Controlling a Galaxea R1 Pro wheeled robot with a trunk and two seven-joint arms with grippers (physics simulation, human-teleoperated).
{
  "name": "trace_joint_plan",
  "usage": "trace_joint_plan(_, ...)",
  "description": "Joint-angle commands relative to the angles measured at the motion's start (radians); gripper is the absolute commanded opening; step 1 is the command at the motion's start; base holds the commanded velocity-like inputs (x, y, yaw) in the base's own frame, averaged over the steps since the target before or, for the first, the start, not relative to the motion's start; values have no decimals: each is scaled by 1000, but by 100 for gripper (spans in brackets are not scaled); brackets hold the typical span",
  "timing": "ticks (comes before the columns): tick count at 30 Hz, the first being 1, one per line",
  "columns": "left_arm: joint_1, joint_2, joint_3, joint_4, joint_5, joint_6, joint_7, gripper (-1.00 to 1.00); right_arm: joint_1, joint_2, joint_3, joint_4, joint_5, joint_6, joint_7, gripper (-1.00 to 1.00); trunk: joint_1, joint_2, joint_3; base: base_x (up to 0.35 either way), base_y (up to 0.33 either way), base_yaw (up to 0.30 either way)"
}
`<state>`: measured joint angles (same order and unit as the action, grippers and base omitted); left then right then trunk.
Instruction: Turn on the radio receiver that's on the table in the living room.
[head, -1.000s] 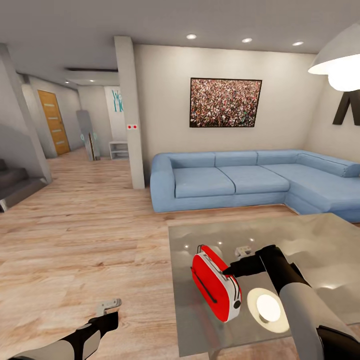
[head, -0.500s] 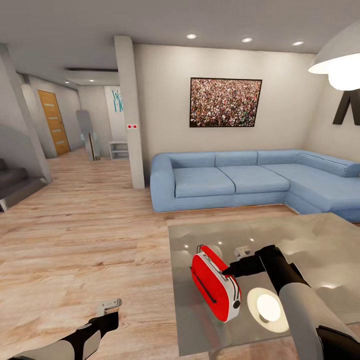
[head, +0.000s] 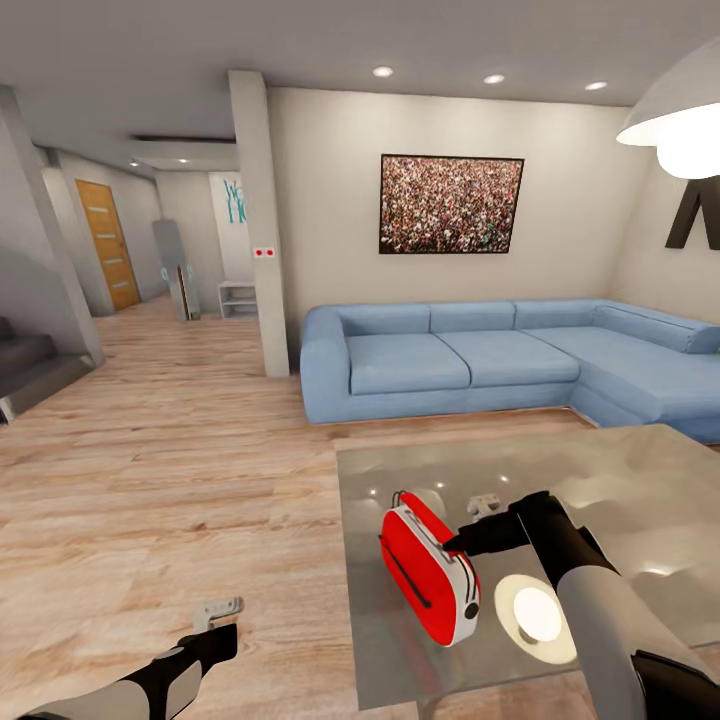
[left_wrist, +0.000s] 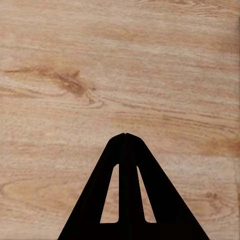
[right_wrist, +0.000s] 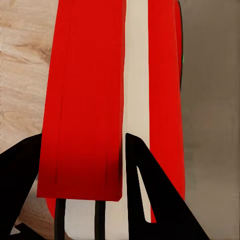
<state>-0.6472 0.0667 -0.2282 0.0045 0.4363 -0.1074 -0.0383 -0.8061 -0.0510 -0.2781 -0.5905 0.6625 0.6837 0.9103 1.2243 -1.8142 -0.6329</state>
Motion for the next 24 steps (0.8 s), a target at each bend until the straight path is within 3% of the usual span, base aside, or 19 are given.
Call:
trace_joint_plan(1,0,0,0,0,0,0,0,-100,1,0,0,1,0,4,1,-100,0,0,0,0,0,0)
trace_joint_plan(19,0,0,0,0,1,0,0,-100,0,0,0,1,1,4,0,-100,0,0,0,0,0,0)
trace_joint_plan(24,0,0,0,0,1,0,0,-100,1,0,2,1,1,4,-44,-100,0,0,0,0,0,0)
